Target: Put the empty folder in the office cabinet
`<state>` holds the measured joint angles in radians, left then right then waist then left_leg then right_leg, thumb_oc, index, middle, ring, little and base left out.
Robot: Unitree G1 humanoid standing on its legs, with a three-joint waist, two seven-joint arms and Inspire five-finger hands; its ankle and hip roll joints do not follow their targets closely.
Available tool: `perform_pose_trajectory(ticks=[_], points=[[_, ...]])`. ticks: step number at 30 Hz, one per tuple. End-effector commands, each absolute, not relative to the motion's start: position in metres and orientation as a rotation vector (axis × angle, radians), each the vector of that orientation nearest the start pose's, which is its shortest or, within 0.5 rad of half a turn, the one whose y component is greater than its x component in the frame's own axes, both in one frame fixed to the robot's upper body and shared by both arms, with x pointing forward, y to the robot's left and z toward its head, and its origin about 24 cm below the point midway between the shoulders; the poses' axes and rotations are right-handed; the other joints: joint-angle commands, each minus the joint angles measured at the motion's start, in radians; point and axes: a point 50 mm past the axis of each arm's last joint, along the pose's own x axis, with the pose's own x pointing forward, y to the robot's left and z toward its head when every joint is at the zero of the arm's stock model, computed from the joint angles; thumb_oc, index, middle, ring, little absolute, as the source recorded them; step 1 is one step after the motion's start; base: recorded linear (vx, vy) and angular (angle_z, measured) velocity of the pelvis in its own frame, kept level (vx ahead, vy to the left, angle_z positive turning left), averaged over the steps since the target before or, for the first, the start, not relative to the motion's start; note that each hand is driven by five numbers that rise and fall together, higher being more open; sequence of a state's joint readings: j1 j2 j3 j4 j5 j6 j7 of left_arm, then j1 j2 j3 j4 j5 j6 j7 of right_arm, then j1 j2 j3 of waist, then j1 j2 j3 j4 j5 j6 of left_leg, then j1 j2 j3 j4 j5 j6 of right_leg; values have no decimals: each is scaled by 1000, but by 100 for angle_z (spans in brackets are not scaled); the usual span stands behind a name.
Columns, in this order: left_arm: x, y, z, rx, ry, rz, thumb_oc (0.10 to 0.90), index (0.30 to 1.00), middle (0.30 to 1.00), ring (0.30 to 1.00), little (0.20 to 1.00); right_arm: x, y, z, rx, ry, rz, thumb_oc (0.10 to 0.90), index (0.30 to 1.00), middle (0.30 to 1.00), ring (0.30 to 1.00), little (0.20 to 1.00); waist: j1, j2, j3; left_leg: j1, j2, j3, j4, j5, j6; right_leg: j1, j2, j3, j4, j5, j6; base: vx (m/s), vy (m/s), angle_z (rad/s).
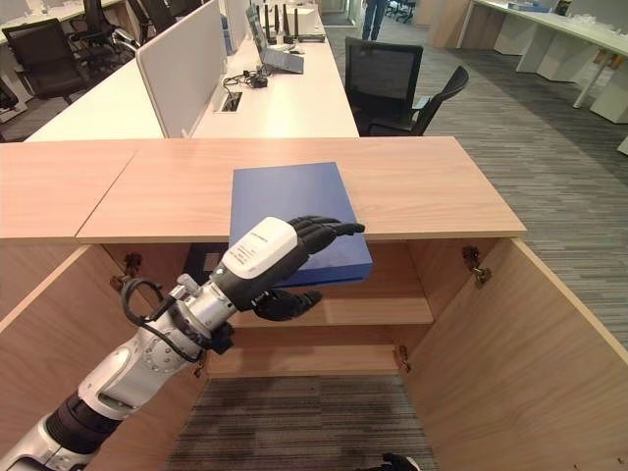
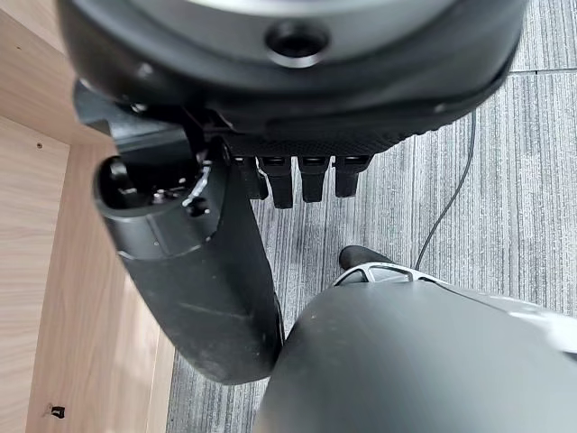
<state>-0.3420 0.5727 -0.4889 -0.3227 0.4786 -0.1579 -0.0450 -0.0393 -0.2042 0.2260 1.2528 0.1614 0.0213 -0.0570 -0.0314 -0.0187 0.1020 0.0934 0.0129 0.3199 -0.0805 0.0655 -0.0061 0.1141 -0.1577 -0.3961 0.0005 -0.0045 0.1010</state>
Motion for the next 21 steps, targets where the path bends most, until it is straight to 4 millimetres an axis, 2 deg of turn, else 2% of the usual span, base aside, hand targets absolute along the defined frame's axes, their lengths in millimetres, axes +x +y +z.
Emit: perform_pose_trajectory(ticks=[1,3,9,13,21], points=[[252,71,213,980,-1059,-418,800,900,900,900,900,87,-221,-166,-277,1274,-66,800,900,900,900,900,0,-36,-21,133,-44,-76,-7,-188,12,-122,-15,-22,-73,215,57,0,0,0],[260,65,208,1046,-1052,-423,800,900,900,900,900,88,-223,-165,-289,1270,-63,800,900,900,900,900,-4,-37,-22,135,-44,-75,-7,-188,12,-122,-13,-22,-74,214,55,0,0,0],[266,59,201,1130,-1053,-417,800,900,900,900,900,90,-225,-165,-296,1264,-63,800,900,900,900,900,-9,-38,-22,138,-44,-71,-7,-190,14,-119,-11,-17,-75,213,54,5,1,-4],[281,61,194,1245,-1053,-326,800,900,900,900,900,91,-227,-164,-309,1261,-67,800,900,900,900,900,-12,-41,-24,139,-45,-64,-7,-190,15,-119,-8,-15,-74,211,54,-1,8,-3],[293,74,183,1398,-1043,-189,800,900,900,900,900,93,-224,-164,-310,1244,-59,800,900,900,900,900,-6,-52,-25,141,-46,-64,-7,-192,17,-120,-8,-14,-73,215,54,0,0,0]])
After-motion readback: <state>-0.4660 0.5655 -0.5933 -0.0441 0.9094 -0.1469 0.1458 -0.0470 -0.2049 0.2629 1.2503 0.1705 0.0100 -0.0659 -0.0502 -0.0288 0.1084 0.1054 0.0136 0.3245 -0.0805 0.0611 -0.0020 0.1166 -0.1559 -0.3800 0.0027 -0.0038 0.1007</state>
